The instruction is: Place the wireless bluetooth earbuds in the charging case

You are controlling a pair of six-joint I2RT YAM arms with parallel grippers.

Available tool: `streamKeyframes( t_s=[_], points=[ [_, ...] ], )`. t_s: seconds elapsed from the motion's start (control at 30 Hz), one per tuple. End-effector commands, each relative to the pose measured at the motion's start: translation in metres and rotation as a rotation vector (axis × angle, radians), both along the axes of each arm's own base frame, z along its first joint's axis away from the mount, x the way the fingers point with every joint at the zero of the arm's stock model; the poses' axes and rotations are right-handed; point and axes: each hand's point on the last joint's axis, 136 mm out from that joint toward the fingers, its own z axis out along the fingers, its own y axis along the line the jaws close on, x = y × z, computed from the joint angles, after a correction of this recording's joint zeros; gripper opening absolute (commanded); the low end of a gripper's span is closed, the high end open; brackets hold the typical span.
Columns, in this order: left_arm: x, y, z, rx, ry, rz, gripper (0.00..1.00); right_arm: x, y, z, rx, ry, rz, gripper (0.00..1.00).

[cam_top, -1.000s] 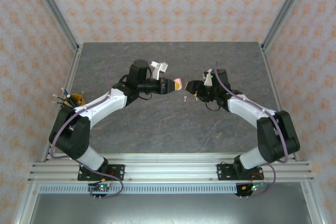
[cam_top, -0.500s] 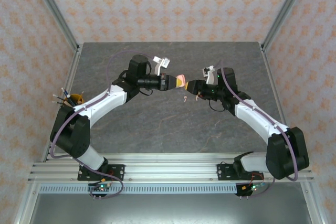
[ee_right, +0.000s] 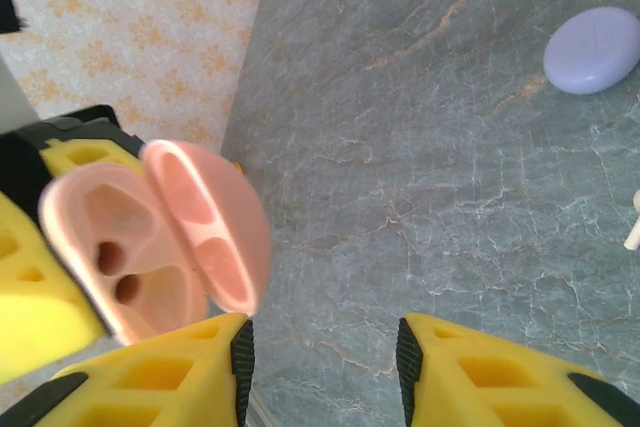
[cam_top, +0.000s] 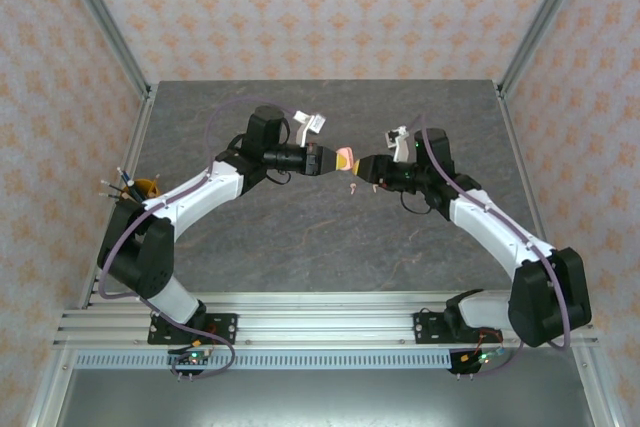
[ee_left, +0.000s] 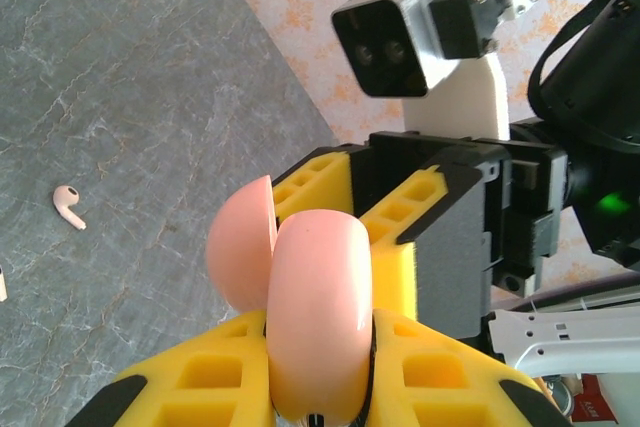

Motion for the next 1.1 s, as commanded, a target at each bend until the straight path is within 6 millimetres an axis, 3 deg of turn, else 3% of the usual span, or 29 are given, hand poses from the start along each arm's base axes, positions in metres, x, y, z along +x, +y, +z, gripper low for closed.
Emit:
streamKeyframes(
  t_s=[0.0, 0.57, 1.07],
  points=[
    [0.002, -0.002, 0.004, -0.007, -0.019, -0.028, 0.00, 0.002, -0.001, 0.028, 0.008, -0.088, 0.010, 0.44],
    [-0.005, -0.007, 0.014, -0.043, -0.020, -0.066, 0.00, 0.009, 0.002, 0.033, 0.002, -0.096, 0.020, 0.40],
    [-0.007, -0.013, 0.032, -0.073, -0.050, -0.074, 0.00, 0.013, 0.006, 0.015, 0.000, -0.064, 0.026, 0.37]
  ],
)
